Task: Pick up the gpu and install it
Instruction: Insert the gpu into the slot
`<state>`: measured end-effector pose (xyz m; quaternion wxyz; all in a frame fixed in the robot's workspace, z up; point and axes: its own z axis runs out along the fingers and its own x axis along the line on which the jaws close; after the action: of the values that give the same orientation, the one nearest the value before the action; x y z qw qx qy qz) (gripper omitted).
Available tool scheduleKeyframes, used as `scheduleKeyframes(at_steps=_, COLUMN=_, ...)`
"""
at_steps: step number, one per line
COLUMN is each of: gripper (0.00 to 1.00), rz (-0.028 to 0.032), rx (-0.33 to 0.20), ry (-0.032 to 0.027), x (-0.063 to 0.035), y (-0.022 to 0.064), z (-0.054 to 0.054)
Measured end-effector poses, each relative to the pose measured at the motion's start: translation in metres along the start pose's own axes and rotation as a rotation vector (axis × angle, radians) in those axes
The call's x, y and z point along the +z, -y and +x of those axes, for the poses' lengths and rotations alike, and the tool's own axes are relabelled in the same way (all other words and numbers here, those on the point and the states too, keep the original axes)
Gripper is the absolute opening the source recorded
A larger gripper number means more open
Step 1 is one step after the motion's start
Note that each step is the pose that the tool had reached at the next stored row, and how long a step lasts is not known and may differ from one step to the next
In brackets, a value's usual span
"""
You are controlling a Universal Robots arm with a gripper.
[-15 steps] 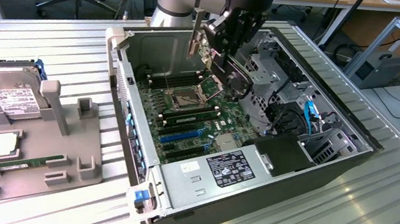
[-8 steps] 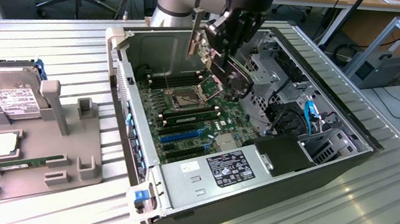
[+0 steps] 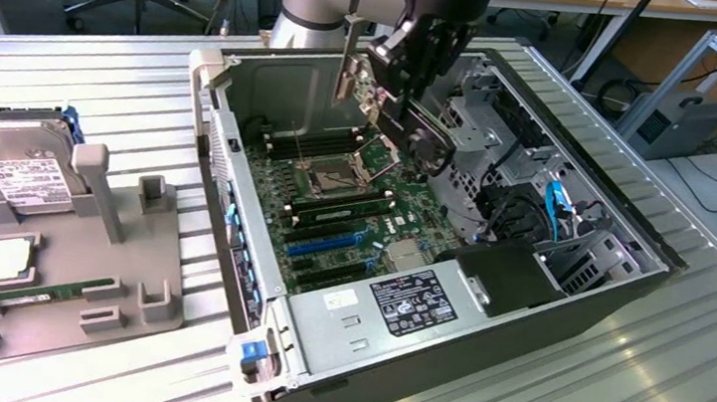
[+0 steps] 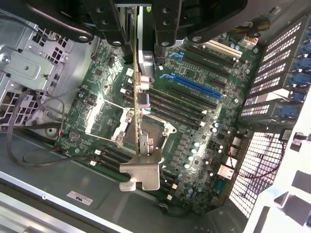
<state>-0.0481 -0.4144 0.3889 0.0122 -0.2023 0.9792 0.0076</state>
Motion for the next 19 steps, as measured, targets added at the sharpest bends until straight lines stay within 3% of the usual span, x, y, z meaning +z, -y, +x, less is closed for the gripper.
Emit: scheduleKeyframes(at_steps=19, gripper=0.27, rz=-0.0016, rx=-0.058, ry=-0.0006, x=0.0001, y=0.0, z=0.0)
